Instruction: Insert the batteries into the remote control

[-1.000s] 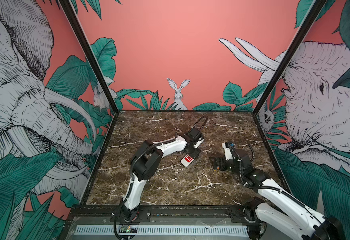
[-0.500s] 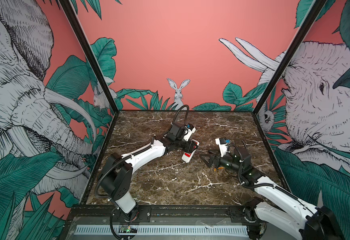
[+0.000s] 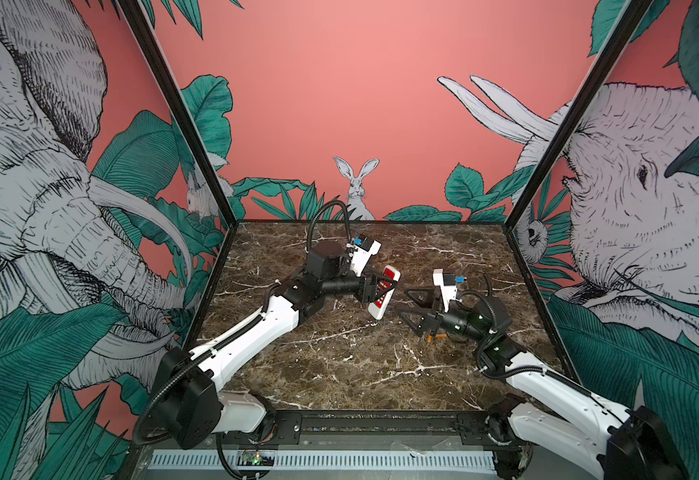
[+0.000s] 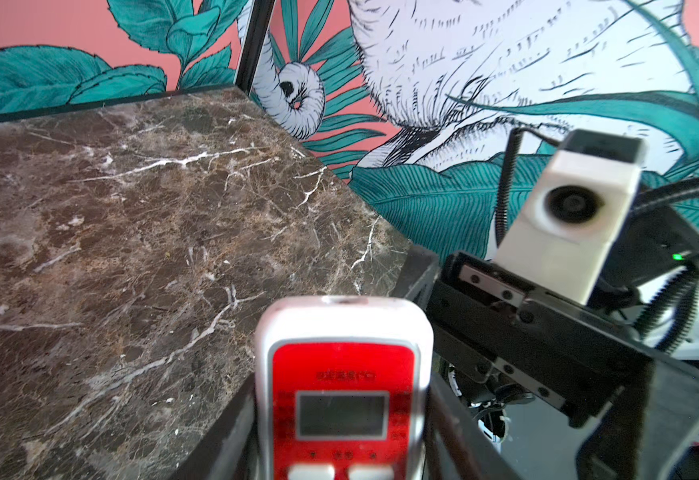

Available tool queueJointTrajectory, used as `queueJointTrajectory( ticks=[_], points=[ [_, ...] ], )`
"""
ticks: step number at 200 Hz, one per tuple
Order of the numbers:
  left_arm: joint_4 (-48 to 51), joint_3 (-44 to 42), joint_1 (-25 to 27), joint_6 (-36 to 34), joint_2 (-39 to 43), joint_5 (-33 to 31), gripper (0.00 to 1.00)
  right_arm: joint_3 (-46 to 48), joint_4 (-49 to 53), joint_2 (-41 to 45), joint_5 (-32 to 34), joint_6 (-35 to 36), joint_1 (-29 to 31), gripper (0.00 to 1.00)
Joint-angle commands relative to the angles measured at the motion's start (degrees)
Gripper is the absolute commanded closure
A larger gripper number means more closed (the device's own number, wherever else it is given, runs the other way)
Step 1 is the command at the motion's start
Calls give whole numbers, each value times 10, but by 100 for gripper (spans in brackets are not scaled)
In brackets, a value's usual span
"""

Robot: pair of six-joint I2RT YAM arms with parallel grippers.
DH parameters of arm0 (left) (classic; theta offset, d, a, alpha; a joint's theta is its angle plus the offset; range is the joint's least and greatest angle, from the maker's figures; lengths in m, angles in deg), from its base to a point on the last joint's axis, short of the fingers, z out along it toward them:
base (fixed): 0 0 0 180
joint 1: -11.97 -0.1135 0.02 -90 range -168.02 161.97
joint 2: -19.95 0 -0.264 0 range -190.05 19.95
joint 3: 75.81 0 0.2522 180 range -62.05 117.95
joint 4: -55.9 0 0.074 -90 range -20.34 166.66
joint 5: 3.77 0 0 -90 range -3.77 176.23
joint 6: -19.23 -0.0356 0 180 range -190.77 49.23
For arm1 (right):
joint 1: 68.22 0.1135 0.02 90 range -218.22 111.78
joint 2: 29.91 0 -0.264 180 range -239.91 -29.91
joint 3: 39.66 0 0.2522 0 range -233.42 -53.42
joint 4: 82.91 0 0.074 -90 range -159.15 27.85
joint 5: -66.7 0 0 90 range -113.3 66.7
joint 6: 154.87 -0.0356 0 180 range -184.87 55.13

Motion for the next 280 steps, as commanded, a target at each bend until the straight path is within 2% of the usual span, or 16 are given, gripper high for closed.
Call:
queueJointTrajectory(
  ticks=[1, 59, 132, 178, 223, 280],
  points=[
    [-43, -17, -2, 14, 38, 42, 74, -1, -82, -11, -35, -13, 6, 1],
    [-115, -38, -2, 43, 69, 104, 73, -16, -164, -53, -75, -44, 15, 1],
    [-158, -38, -2, 71, 68, 128, 73, -32, -279, -117, -96, -115, 22, 1],
    [-163, -38, -2, 76, 70, 135, 73, -39, -389, -174, -112, -170, 28, 1],
    [-168, -37, -2, 78, 67, 138, 73, -39, -391, -184, -105, -157, 36, 10],
    [-186, -36, -2, 88, 58, 143, 73, -47, -390, -196, -115, -151, 54, 11]
  ],
)
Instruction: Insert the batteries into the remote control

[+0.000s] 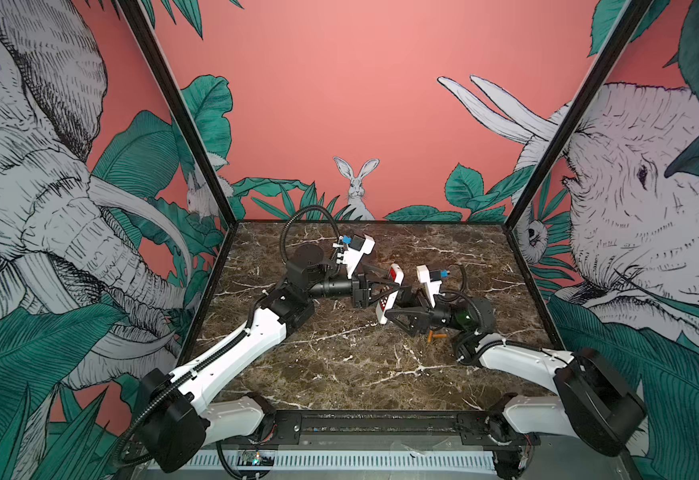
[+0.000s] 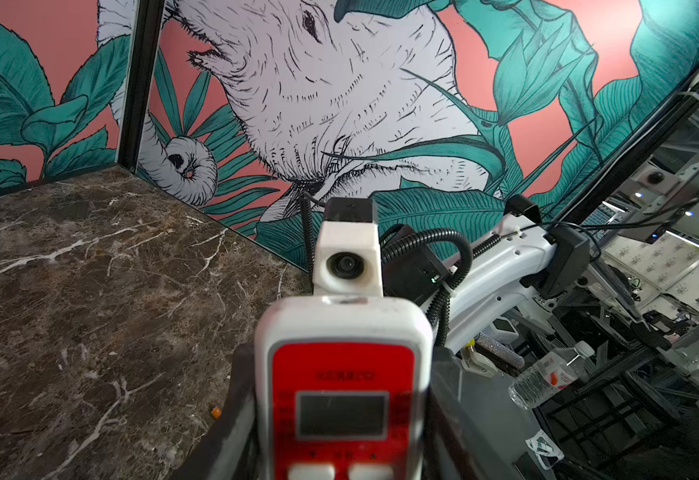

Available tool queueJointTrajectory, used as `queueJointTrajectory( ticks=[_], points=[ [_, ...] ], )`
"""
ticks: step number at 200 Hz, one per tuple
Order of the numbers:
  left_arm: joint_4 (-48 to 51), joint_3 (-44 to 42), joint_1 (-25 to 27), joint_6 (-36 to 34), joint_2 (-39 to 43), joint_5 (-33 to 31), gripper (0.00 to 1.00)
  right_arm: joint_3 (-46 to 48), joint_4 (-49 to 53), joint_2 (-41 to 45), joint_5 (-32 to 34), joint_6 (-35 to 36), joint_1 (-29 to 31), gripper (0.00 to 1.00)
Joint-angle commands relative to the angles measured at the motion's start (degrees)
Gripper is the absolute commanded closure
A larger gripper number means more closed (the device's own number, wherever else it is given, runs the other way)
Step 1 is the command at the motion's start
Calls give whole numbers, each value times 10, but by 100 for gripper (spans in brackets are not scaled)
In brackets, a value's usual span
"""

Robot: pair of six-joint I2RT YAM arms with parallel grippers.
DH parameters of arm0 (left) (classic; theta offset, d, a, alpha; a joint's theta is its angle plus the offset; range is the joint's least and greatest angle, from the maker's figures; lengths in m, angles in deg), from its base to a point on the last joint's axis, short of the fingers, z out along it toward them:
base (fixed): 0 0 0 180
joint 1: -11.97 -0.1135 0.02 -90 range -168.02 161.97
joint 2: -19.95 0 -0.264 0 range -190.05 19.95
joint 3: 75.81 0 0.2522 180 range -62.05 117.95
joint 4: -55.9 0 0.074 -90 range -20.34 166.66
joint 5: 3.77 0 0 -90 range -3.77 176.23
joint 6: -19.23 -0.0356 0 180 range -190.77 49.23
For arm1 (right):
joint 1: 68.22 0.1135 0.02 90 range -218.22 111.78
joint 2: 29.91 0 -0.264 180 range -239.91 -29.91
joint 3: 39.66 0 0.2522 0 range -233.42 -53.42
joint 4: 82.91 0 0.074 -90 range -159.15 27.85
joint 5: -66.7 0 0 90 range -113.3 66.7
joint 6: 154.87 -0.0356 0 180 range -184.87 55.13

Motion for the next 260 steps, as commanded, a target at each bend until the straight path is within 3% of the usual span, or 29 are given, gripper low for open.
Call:
queueJointTrajectory(
  ticks=[1, 46, 103, 196, 207, 231, 250, 260],
  points=[
    [-32, 0, -1, 9, 2, 13, 73, -20, -47, -2, -13, 0, 9, 11],
    [-39, 0, 0, 14, 1, 17, 72, -25, -48, -6, -15, 3, 15, 23],
    [-53, -2, -1, 24, -4, 21, 72, -28, -47, -5, -21, 6, 22, 31],
    [-40, -2, -1, 19, -2, 8, 71, -25, -46, -3, -16, 11, 23, 67],
    [-29, 0, -1, 13, -2, 2, 60, -25, -38, 1, -14, 15, 22, 70],
    [23, 8, -1, -12, 4, -21, 17, -26, 42, 24, 3, 63, 22, 78],
    [60, 6, -1, -33, 18, -50, 2, -30, 179, 62, 39, 141, 22, 82],
    [74, 3, -1, -41, 26, -66, 1, -36, 253, 86, 59, 182, 22, 84]
  ],
)
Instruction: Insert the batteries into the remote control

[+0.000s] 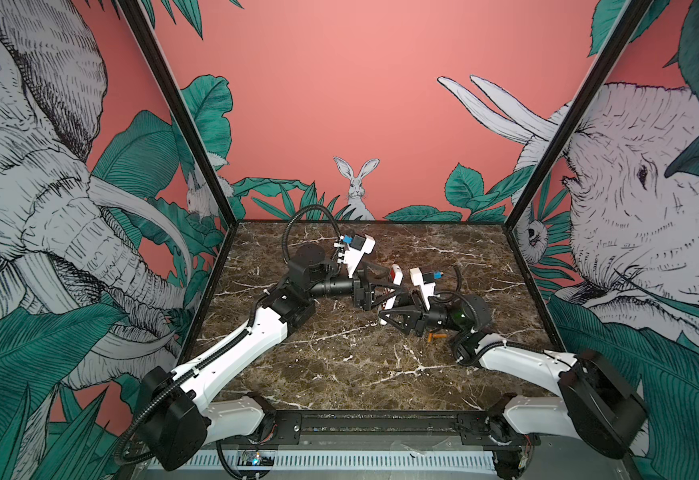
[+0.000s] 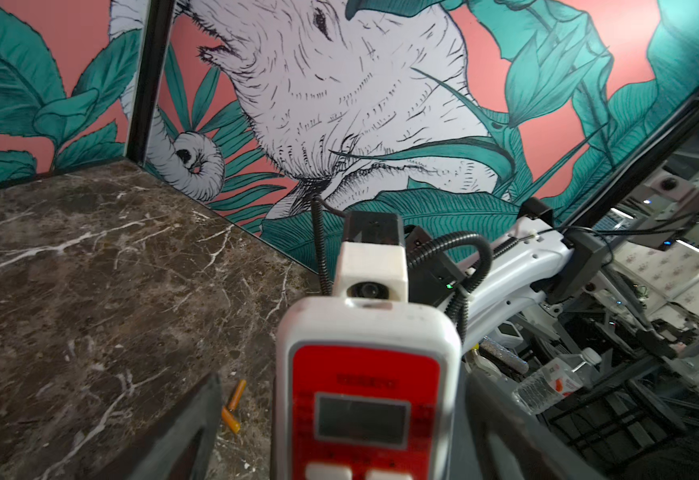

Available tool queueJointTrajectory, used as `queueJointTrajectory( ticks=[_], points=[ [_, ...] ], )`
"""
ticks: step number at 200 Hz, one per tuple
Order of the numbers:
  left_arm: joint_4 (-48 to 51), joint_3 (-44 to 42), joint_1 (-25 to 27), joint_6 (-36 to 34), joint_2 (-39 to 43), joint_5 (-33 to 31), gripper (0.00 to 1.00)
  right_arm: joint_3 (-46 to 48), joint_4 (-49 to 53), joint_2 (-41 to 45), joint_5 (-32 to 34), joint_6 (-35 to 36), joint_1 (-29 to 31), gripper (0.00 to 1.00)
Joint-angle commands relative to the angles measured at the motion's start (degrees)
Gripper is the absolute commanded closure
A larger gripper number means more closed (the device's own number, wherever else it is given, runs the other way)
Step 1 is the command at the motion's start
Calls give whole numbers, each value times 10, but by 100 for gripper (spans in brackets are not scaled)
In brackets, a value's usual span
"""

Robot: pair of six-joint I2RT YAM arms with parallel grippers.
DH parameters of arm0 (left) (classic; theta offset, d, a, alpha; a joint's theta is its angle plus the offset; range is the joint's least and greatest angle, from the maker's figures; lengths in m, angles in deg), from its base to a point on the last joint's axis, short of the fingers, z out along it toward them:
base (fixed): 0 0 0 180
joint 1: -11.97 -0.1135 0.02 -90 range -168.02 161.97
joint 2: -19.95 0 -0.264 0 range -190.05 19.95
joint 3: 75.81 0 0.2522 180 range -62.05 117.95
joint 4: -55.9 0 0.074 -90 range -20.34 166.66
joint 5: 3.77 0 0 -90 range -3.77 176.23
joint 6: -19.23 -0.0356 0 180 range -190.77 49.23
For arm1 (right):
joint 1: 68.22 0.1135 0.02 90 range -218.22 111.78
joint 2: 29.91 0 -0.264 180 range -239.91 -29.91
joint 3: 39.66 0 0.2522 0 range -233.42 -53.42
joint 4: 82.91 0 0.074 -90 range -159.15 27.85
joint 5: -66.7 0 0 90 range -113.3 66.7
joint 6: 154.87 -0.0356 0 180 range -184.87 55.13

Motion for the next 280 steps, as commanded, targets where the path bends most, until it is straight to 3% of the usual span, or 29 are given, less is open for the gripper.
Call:
queueJointTrajectory(
  ticks=[1, 42, 71, 102, 134, 197, 280],
  points=[
    [51, 2, -1, -38, 32, -45, 1, -24, 151, 58, 47, 117, 3, 85],
    [111, -1, -2, -61, 58, -98, 1, -75, 458, 120, 149, 279, 3, 91],
    [149, -3, -2, -76, 69, -119, 14, -131, 635, 118, 250, 381, 6, 93],
    [180, -2, -2, -82, 72, -144, 22, -193, 749, 86, 337, 463, 22, 95],
    [206, 7, -2, -73, 56, -189, 30, -226, 779, 59, 401, 498, 44, 97],
    [182, 25, -2, -27, 4, -200, 41, -227, 759, 41, 472, 524, 90, 99],
    [151, 21, -2, 8, -29, -190, 57, -203, 734, 57, 479, 533, 101, 99]
  ],
)
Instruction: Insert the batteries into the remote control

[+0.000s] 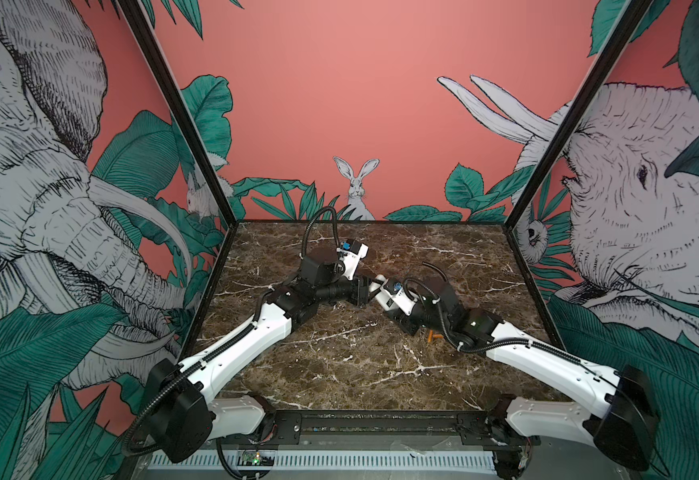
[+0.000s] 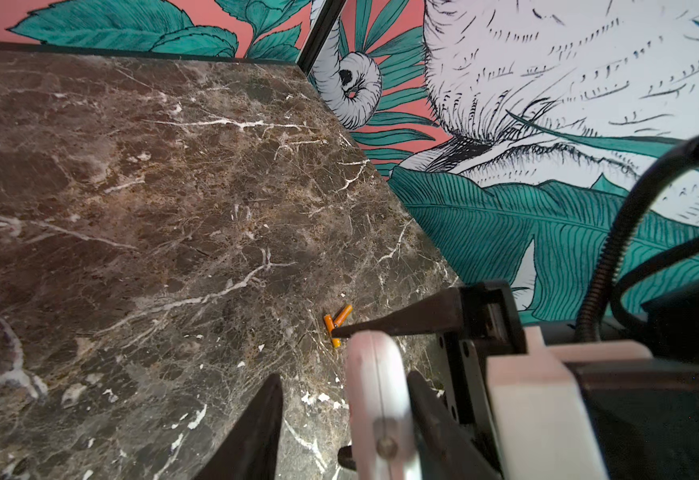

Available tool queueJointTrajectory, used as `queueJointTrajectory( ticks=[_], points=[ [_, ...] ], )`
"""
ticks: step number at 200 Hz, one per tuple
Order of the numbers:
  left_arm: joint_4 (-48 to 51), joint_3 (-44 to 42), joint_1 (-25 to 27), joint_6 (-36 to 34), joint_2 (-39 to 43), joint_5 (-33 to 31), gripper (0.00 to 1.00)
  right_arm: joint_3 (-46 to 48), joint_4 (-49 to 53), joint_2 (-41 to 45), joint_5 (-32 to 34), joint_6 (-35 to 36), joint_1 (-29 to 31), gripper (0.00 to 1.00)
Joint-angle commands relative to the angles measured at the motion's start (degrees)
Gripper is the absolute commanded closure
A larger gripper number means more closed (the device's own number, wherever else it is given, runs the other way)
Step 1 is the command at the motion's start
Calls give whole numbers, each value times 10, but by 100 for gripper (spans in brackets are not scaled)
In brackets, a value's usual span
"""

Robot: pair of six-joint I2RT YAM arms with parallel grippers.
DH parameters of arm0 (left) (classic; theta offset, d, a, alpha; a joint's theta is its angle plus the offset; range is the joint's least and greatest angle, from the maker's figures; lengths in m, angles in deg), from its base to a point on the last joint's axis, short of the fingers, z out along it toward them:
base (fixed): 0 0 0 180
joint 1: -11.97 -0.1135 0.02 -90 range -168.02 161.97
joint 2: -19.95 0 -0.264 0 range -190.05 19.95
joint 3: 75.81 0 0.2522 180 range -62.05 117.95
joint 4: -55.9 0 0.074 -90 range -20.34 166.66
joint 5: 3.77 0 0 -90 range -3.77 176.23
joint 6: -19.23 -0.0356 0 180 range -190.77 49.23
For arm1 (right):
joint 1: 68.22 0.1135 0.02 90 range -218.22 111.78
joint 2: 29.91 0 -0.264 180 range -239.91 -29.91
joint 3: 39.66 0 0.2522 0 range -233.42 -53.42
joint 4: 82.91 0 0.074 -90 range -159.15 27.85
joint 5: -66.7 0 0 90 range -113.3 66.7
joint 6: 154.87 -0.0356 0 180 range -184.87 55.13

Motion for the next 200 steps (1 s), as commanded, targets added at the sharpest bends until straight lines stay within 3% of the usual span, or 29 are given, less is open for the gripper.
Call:
queueJointTrajectory(
  ticks=[1, 130, 141, 163, 184, 200],
  points=[
    [-25, 12, -2, 17, 0, 3, 58, 9, -32, 20, 3, 13, 5, 99],
    [-4, -13, -2, 42, -19, 26, 79, -3, -5, 10, 39, 48, 17, 99],
    [-5, -18, -2, 43, -18, 28, 82, -5, 0, 7, 39, 50, 18, 99],
    [-10, -30, -3, 46, -14, 28, 100, -5, 1, 4, 38, 50, 18, 97],
    [-25, -42, -5, 49, -10, 30, 100, -7, 3, 2, 32, 47, 19, 90],
    [-38, -53, -10, 51, -6, 30, 100, -9, 3, 2, 24, 42, 18, 72]
  ],
)
